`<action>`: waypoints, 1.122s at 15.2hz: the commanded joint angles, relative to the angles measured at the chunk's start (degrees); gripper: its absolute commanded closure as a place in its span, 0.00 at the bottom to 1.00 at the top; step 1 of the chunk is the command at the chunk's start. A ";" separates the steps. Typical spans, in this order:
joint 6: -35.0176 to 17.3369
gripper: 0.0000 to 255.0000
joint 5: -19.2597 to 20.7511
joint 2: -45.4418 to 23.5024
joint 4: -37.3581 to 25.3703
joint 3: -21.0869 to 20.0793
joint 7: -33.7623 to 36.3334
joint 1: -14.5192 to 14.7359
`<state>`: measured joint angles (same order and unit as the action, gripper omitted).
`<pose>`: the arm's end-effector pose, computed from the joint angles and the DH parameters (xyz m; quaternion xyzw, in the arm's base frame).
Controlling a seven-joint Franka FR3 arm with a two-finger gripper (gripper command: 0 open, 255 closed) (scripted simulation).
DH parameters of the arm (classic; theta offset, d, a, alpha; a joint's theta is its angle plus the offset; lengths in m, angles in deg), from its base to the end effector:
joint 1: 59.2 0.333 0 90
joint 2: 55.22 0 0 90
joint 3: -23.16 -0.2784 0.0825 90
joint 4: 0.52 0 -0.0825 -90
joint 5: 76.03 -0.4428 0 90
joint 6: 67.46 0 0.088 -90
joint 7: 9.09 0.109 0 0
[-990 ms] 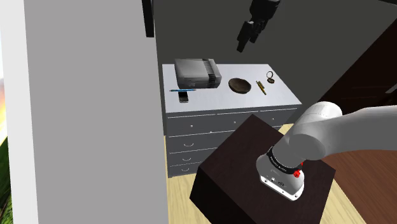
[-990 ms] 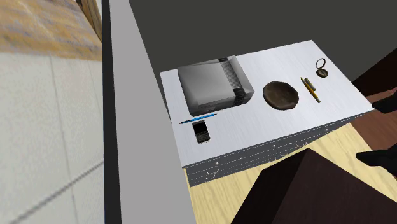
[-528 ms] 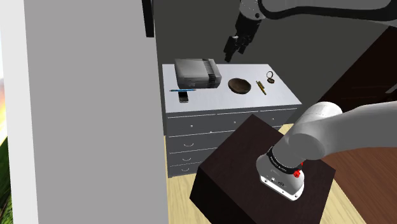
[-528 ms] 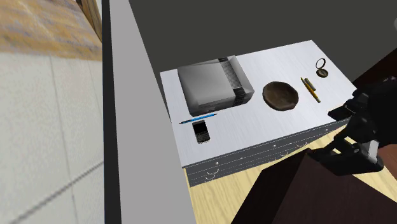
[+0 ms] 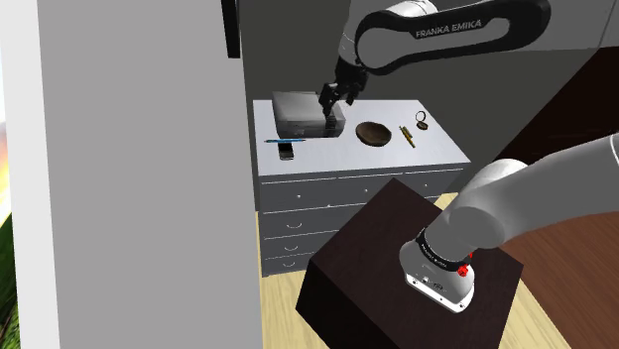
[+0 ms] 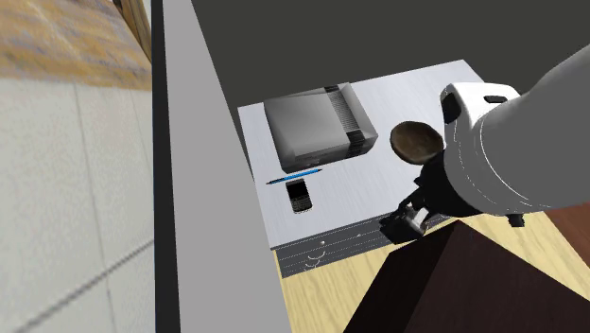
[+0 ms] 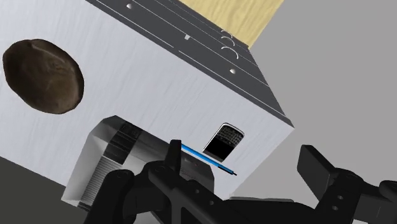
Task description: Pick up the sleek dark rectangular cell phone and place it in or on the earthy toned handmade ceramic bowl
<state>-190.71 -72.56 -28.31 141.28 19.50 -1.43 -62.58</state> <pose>0.4870 -0.0013 0.4117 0.9952 -0.0518 0.0748 0.0360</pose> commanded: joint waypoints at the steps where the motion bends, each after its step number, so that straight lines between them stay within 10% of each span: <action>1: -4.41 0.00 0.26 -3.66 0.43 -0.58 2.12 -0.47; 17: -29.26 0.00 10.19 -39.18 -11.02 -1.64 23.01 -2.43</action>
<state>-218.60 -63.30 -65.21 131.20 17.55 19.97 -65.21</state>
